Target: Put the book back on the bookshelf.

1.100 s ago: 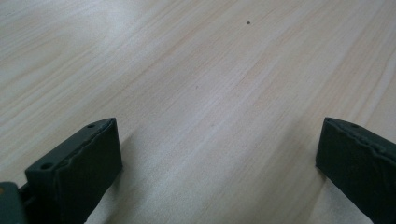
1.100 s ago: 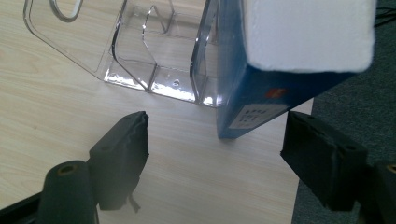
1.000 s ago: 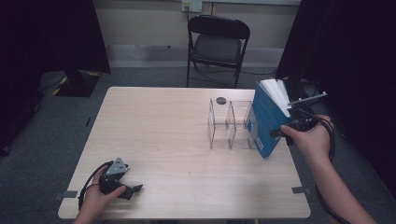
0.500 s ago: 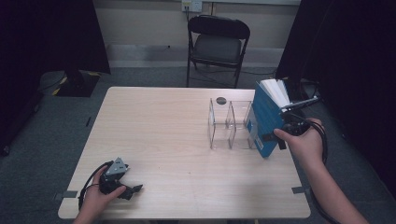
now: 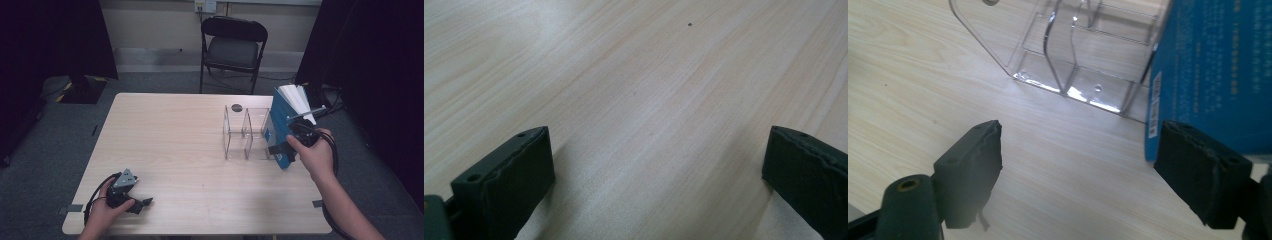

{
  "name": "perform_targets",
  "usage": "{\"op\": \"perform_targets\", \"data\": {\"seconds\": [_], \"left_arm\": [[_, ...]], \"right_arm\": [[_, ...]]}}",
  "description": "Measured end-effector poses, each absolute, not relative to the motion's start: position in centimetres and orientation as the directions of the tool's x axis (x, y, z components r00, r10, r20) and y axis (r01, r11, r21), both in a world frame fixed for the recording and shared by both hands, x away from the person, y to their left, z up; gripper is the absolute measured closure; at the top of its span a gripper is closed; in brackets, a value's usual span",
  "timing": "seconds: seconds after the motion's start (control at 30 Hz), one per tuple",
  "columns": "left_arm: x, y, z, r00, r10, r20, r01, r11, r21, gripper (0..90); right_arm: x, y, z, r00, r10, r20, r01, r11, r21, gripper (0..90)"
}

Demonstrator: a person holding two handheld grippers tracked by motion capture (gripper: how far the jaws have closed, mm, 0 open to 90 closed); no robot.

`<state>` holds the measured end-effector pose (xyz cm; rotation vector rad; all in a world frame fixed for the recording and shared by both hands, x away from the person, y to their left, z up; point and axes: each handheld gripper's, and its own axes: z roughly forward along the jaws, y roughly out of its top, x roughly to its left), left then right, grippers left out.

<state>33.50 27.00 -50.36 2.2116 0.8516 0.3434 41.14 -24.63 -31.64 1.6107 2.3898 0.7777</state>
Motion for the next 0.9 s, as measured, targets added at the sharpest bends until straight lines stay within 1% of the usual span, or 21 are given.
{"op": "perform_targets", "data": {"seconds": [0.33, 0.67, 0.9], "left_arm": [[33.5, 27.0, -50.4, 0.745, 0.667, -0.012, 0.473, -0.515, 0.716, 0.0], [33.5, 27.0, -50.4, 0.745, 0.667, -0.012, 0.472, -0.514, 0.716, 0.0], [33.5, 27.0, -50.4, 0.745, 0.667, -0.012, 0.473, -0.514, 0.716, 0.0]], "right_arm": [[41.3, -22.9, -32.4, -0.461, 0.871, 0.167, 0.797, 0.325, 0.509, 17.8], [41.3, -21.4, -33.0, -0.490, 0.855, 0.172, 0.786, 0.348, 0.512, 17.7], [41.3, -20.4, -33.6, -0.505, 0.840, 0.198, 0.787, 0.353, 0.506, 17.8]]}}
